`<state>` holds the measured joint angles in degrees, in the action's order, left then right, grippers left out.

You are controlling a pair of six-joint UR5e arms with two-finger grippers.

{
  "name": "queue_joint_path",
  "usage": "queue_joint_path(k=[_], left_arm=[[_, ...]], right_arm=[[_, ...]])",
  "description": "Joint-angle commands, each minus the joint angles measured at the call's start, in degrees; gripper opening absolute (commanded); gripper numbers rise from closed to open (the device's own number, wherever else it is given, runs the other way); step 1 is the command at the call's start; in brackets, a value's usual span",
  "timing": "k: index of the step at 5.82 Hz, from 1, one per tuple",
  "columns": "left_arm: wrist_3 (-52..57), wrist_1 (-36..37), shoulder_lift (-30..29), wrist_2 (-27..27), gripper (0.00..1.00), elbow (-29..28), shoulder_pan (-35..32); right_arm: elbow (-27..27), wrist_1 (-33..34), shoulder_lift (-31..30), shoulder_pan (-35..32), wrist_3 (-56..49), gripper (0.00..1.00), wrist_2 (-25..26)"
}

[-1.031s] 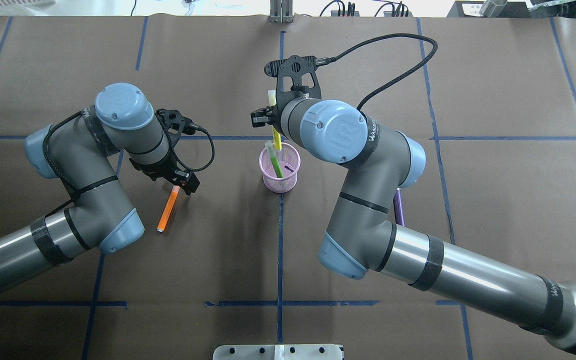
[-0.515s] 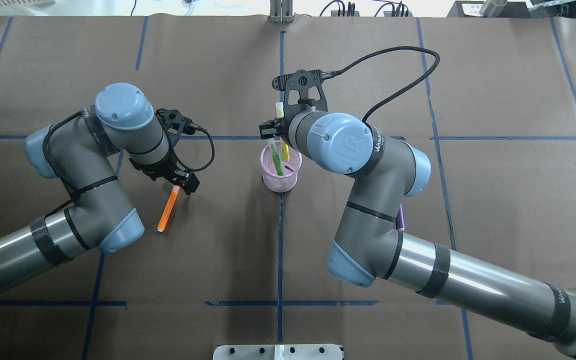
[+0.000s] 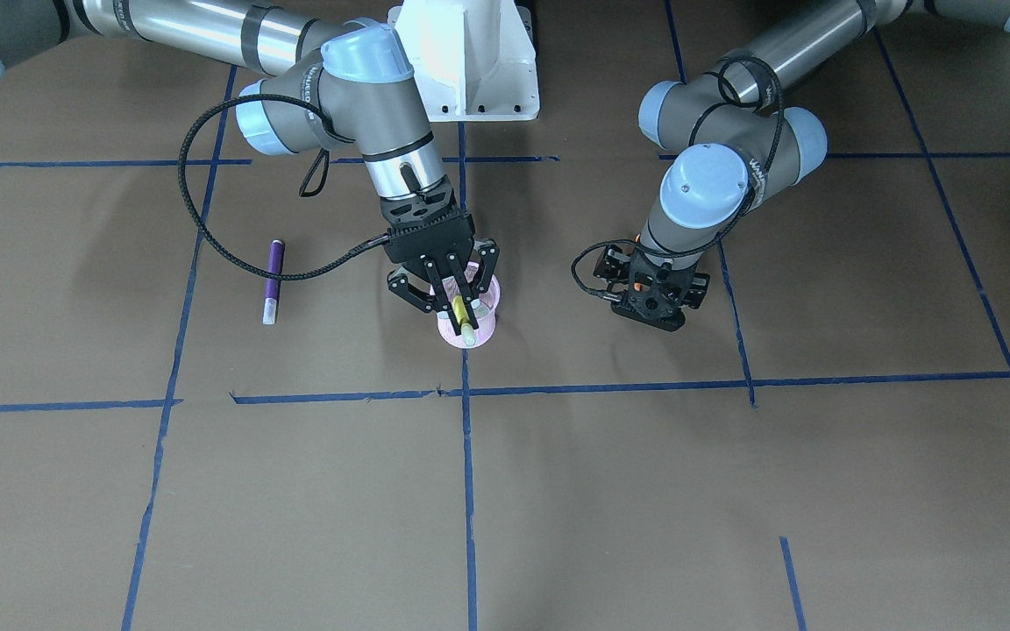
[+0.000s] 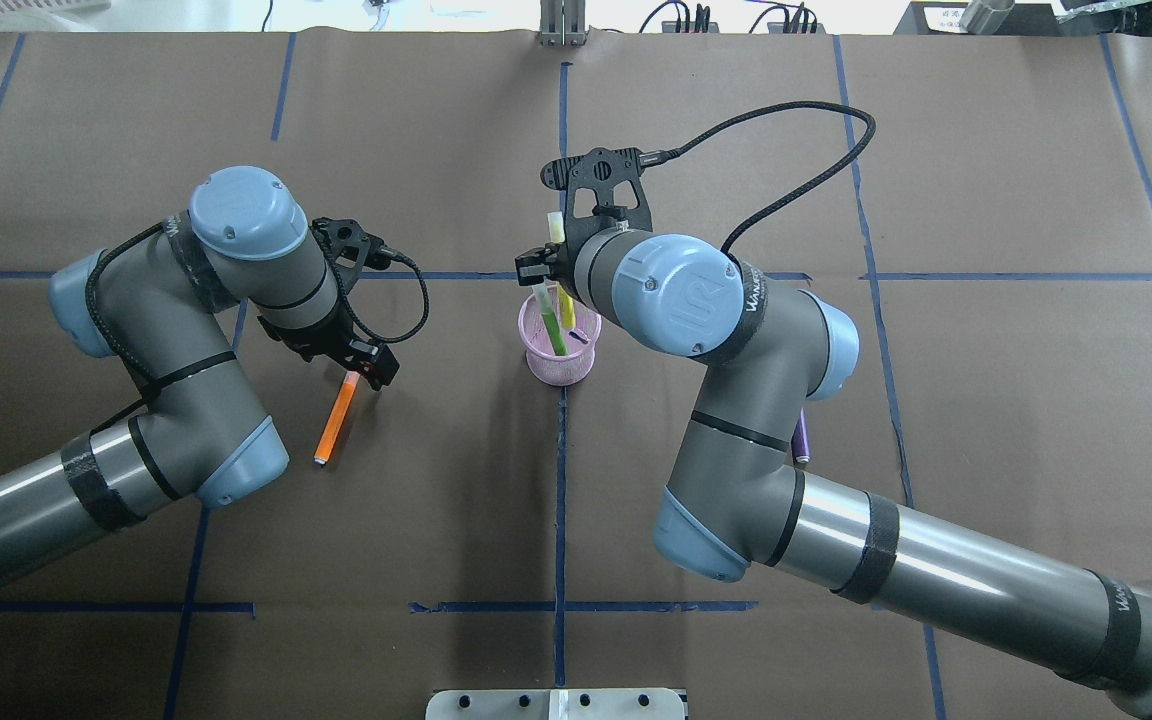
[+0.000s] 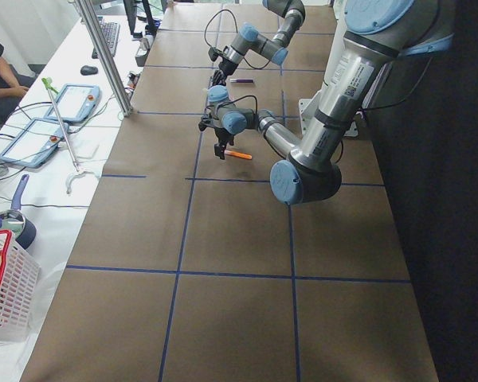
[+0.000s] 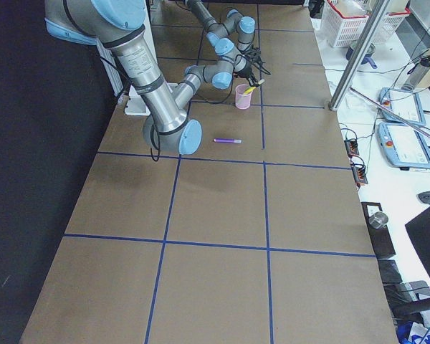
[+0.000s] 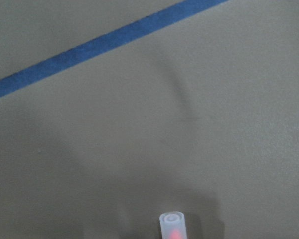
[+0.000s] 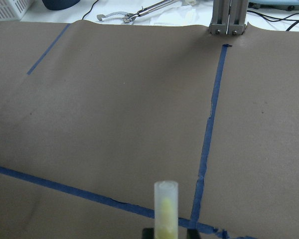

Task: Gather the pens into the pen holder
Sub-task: 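Lower the yellow marker into the cup and open the right gripper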

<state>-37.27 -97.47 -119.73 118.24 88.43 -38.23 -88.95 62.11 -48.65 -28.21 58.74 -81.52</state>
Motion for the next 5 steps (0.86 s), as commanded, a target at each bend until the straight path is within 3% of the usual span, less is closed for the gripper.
queue_joint_path(k=[1,3,5], left_arm=[[0.0,0.0,-0.1,0.0,1.00,0.0,0.0],[0.0,-0.1,-0.1,0.1,1.00,0.0,0.0],[0.0,0.0,-0.1,0.1,0.95,0.0,0.0]], right_arm=[[-0.8,0.1,0.0,0.3,0.5,1.00,0.1],[-6.7,5.3,-1.7,0.0,0.5,1.00,-0.7],[-14.4,22.9,-2.1,-2.4,0.5,1.00,-8.2]])
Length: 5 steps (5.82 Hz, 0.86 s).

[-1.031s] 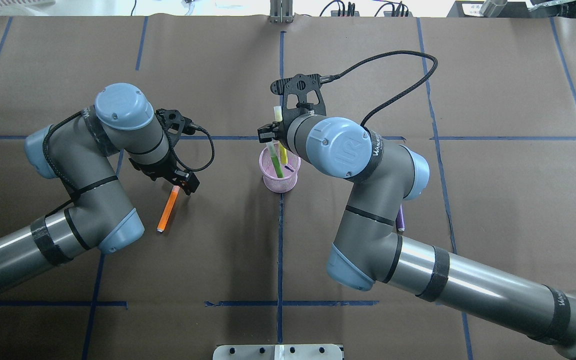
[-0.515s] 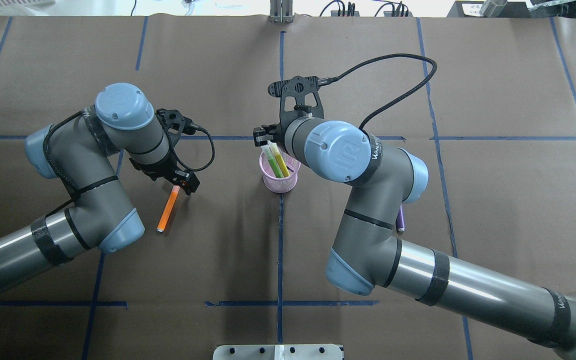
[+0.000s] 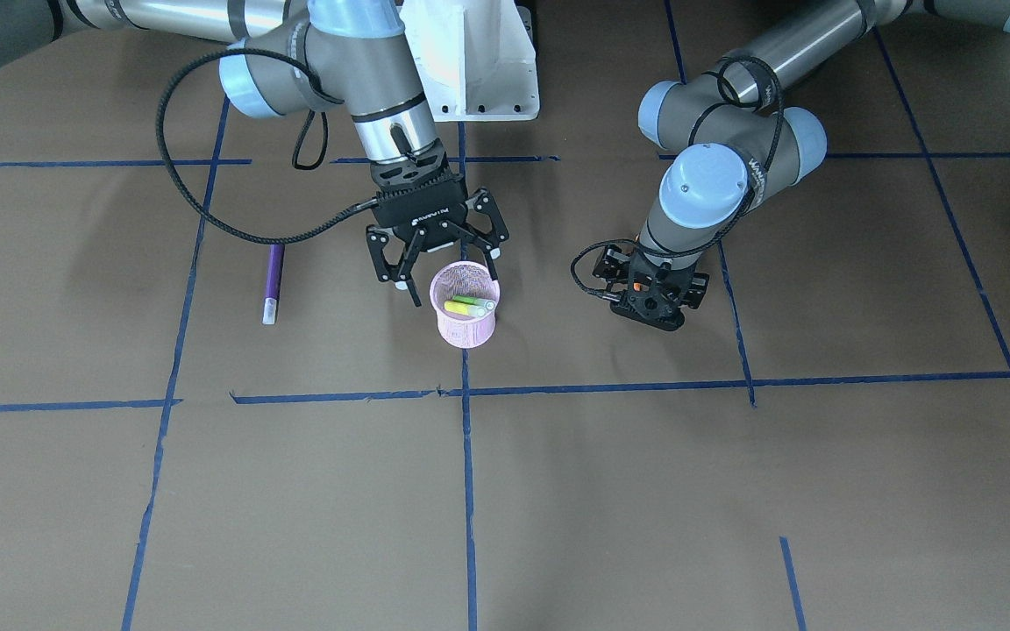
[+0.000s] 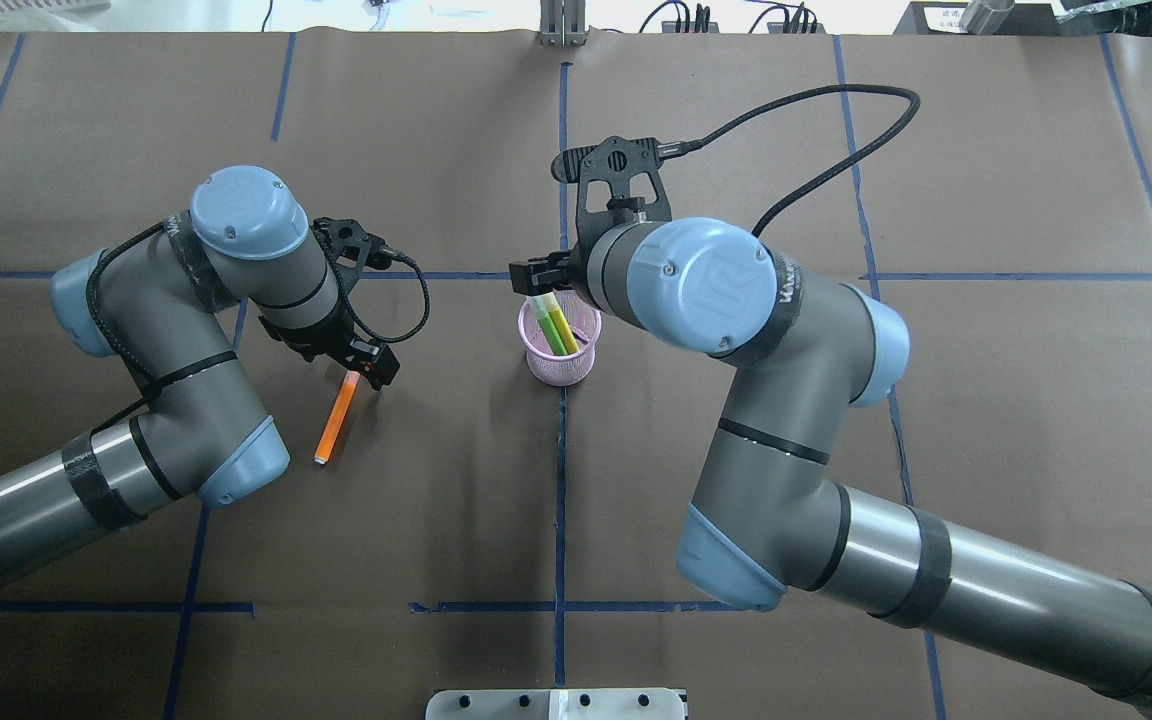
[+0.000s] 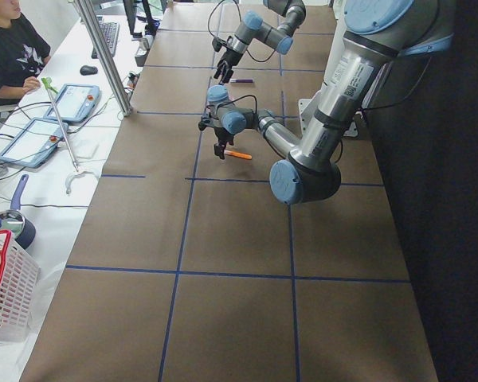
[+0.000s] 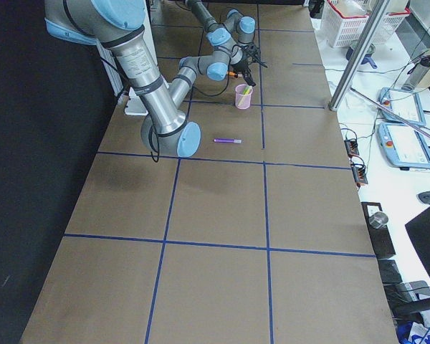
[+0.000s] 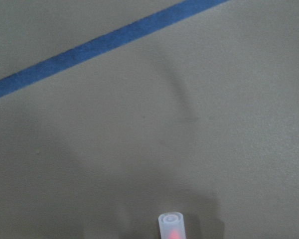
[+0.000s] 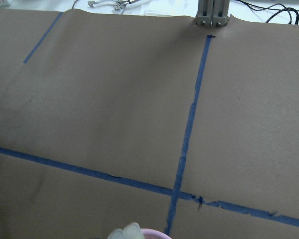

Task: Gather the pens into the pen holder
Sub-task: 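Move the right gripper away from the cup toward the purple marker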

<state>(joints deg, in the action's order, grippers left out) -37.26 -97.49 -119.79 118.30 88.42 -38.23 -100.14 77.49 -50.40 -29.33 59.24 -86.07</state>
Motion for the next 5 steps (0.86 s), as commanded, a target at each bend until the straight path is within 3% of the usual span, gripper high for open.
queue_joint_path(k=[1,2,5], left_arm=[[0.0,0.0,0.0,0.0,0.66,0.0,0.0],[0.0,0.1,0.0,0.0,0.42,0.0,0.0],[0.0,0.4,0.0,0.1,0.04,0.1,0.0]], right_arm=[[-4.3,8.5,-2.1,-1.8,0.0,1.00,-5.1],[-5.3,9.0,-4.2,-2.3,-0.1,1.00,-6.5],[-5.5,9.4,-8.7,-8.3,-0.9,1.00,-17.6]])
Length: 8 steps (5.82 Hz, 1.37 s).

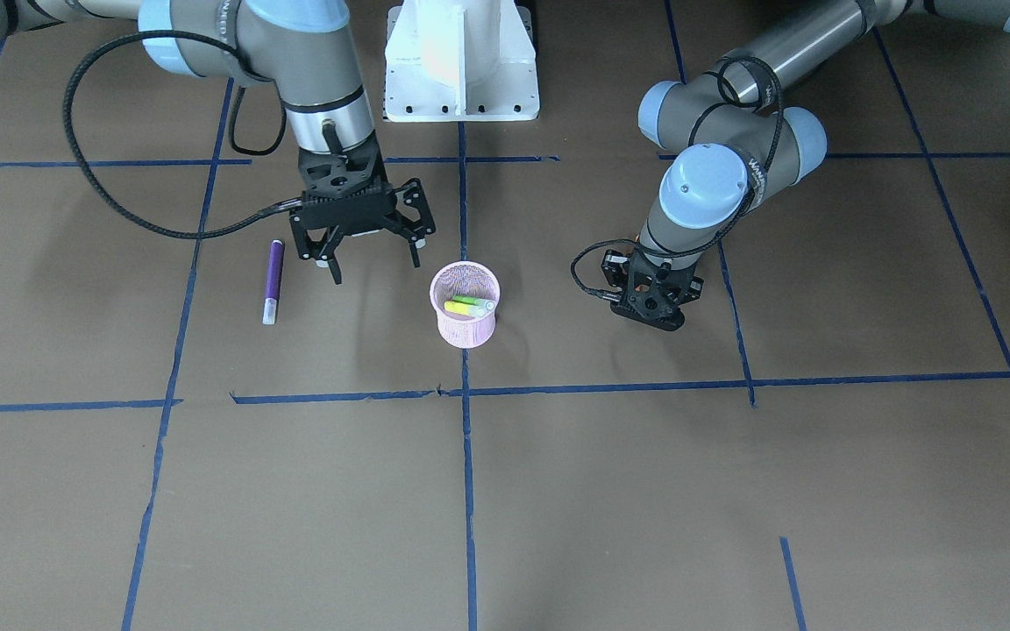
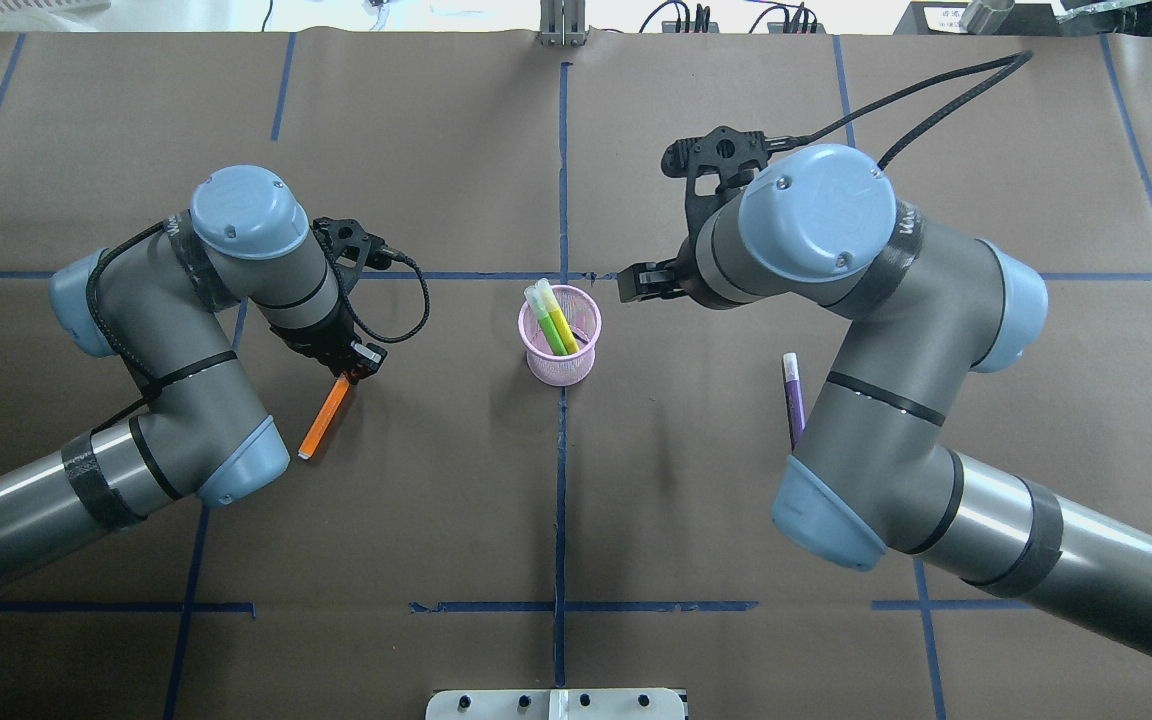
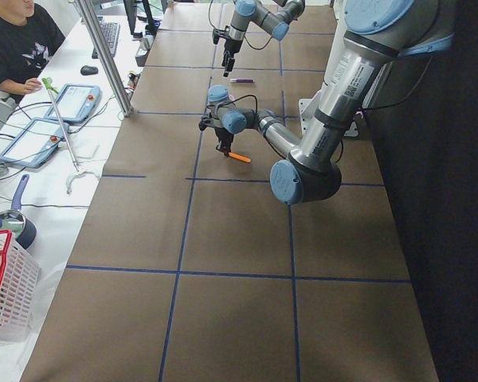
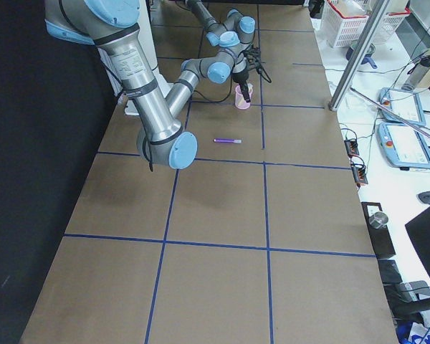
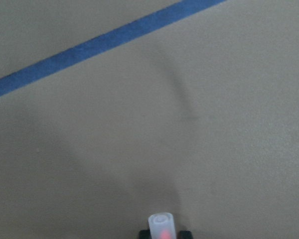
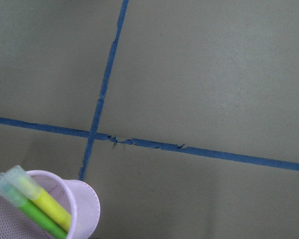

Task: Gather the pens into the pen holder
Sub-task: 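Move the right gripper away from the cup toward the purple marker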

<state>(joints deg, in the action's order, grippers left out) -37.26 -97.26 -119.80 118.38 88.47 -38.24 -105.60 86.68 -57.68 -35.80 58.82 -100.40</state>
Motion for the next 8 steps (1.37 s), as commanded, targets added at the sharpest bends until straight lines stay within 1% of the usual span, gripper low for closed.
queue_joint_path(k=[1,2,3,4,6,8], left_arm=[[0.0,0.1,-0.3,0.1,0.01,0.3,-0.1],[-0.2,0.1,-0.1,0.9,0.01,2.7,-1.0],[-0.3,0.6,-0.1,1.0,0.01,5.2,-3.0],[-0.6,0.7,-0.3,1.0,0.00,6.5,-4.5],[-0.8,0.7,-1.9,0.6,0.00,8.9,-6.9],[-1.0,0.7,-4.0,0.4,0.00,10.6,-8.9]], right_arm=[[0.0,2.9,-2.0,-3.0,-0.5,1.00,-6.1],[0.3,6.4,-1.9,-3.2,-0.5,1.00,-7.7],[1.9,8.3,-2.0,-3.5,-0.4,1.00,-11.4],[2.0,8.8,-2.3,-4.2,-0.1,1.00,-12.6],[2.9,9.8,-3.7,-5.9,-1.0,1.00,-12.8],[8.9,8.9,-3.6,-5.8,-1.3,1.00,-13.2]])
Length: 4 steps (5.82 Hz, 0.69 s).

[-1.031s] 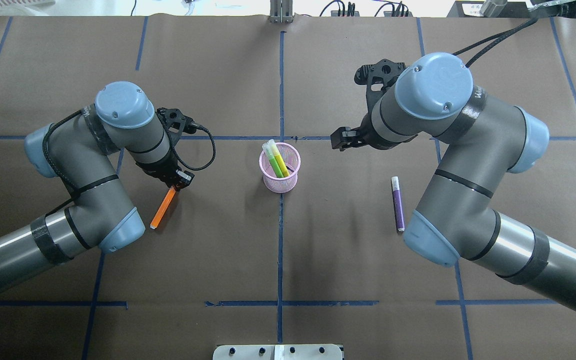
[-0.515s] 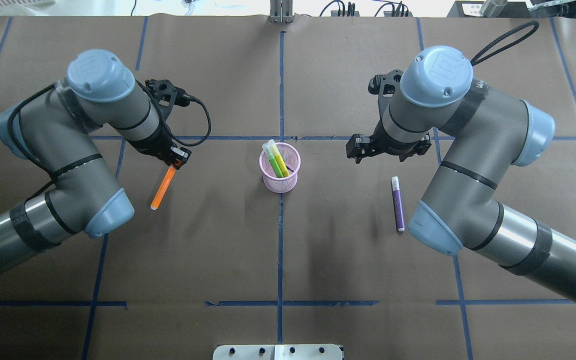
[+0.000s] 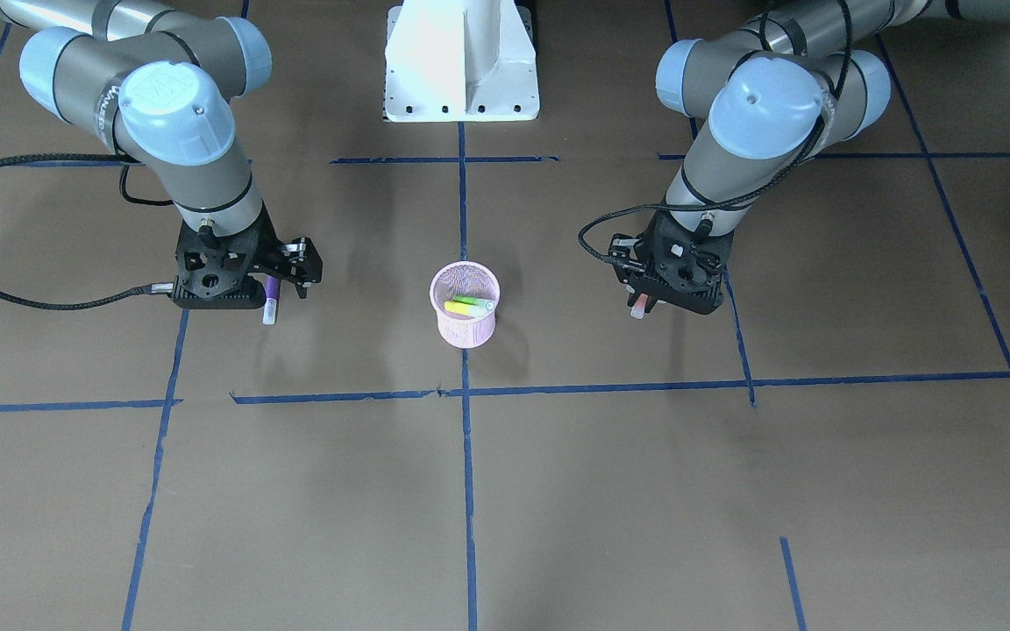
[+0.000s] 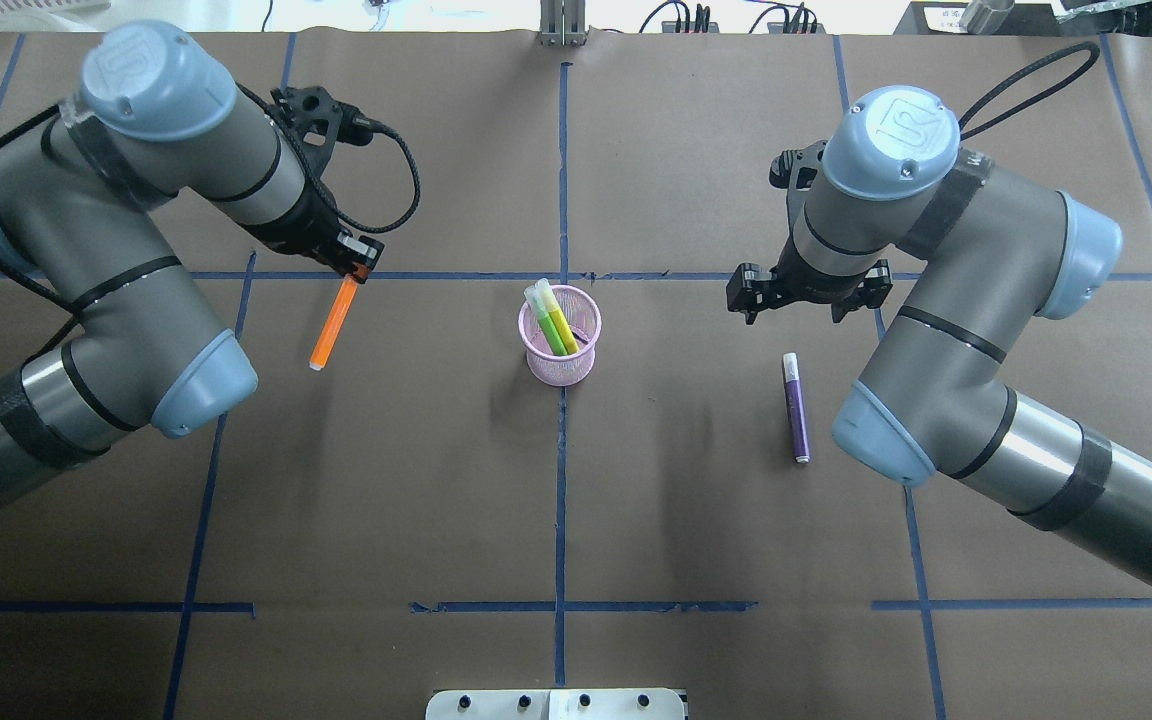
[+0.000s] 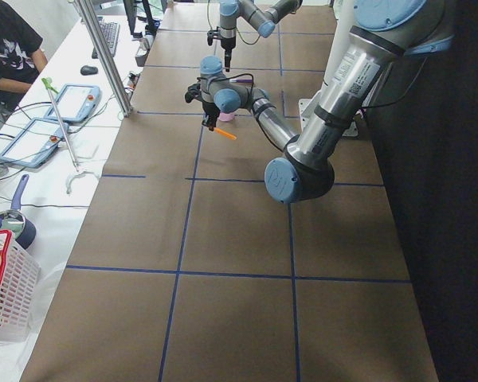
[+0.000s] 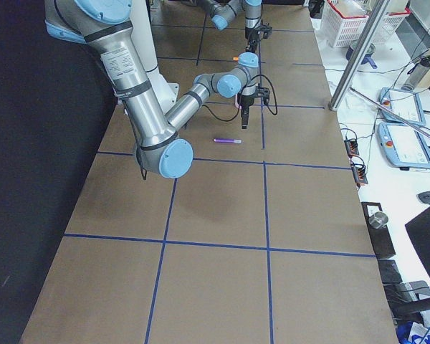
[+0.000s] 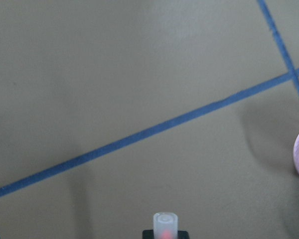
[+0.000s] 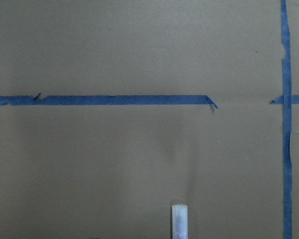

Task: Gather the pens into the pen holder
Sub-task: 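Lift the orange marker with left gripper while right lowers onto purple marker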

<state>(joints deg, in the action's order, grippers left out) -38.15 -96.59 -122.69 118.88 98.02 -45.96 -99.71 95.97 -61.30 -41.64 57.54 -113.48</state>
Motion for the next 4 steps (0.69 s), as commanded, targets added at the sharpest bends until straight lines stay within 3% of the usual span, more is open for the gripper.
queue_joint_path(k=[1,2,4], left_arm=[[-2.3,-0.1,-2.5,0.0,0.00,1.6,-2.1],[-2.8,0.0,-3.9,0.0,0.00,1.6,-2.6],[-8.0,-0.3,-6.9,-0.1,0.00,1.7,-2.7]], right_arm=[[6.0,-4.7,-0.2,0.1,0.5,1.00,-1.4],[8.6,-8.3,-0.4,0.0,1.1,1.00,-3.0],[8.8,-8.6,-1.5,0.0,1.7,1.00,-5.8]])
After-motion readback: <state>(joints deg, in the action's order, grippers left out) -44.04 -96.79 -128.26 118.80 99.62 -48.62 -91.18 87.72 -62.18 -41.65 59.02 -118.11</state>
